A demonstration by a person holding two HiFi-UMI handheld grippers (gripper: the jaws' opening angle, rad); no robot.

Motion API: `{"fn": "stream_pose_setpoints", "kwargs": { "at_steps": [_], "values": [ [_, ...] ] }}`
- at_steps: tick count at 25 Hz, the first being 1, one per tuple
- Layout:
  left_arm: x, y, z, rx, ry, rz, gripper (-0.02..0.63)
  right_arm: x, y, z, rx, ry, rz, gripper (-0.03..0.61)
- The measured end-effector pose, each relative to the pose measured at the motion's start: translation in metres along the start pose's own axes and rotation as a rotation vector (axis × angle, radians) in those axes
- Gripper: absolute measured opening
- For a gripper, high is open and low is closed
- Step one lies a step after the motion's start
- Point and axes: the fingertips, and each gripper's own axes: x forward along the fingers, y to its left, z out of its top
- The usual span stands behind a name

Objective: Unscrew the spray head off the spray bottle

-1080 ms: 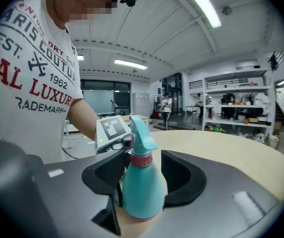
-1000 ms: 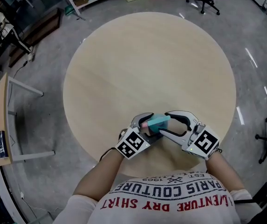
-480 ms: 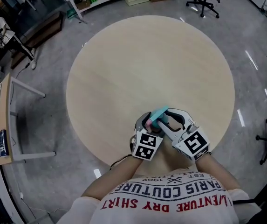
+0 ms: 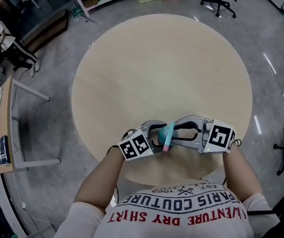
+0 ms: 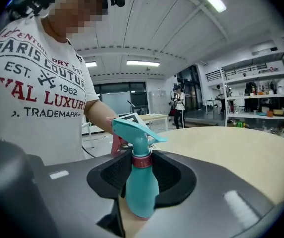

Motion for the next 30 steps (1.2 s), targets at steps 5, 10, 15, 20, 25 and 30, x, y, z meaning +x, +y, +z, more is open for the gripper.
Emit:
{"fn": "stream_pose_setpoints", "kwargs": {
  "at_steps": [5,10,15,20,25,30],
  "values": [
    [-0.001,0.013,0.000,-0.081,-0.030,0.092,0.364,-0.008,-0.009,-0.002,0.095,-0.042,-0.111,0.206],
    [-0.009,0.041,-0.004,-0.284,-0.082,0.386,0.364,-0.017,-0.007,0.014,0.204,-0.169,-0.260,0.288],
    [-0.002,0.043,0.002,-0.414,-0.084,0.570,0.364,-0.011,-0.016,0.018,0.213,-0.183,-0.416,0.295],
    [-0.006,0.040,-0.001,-0.489,-0.078,0.670,0.365,0.005,-0.028,0.009,0.215,-0.151,-0.575,0.203],
    [-0.004,0.038,0.001,-0.467,-0.090,0.651,0.364,0.001,-0.033,0.005,0.198,-0.142,-0.570,0.135],
    [0.002,0.025,0.004,-0.298,-0.102,0.401,0.364,0.000,-0.023,0.006,0.147,-0.090,-0.343,0.132]
  ]
}}
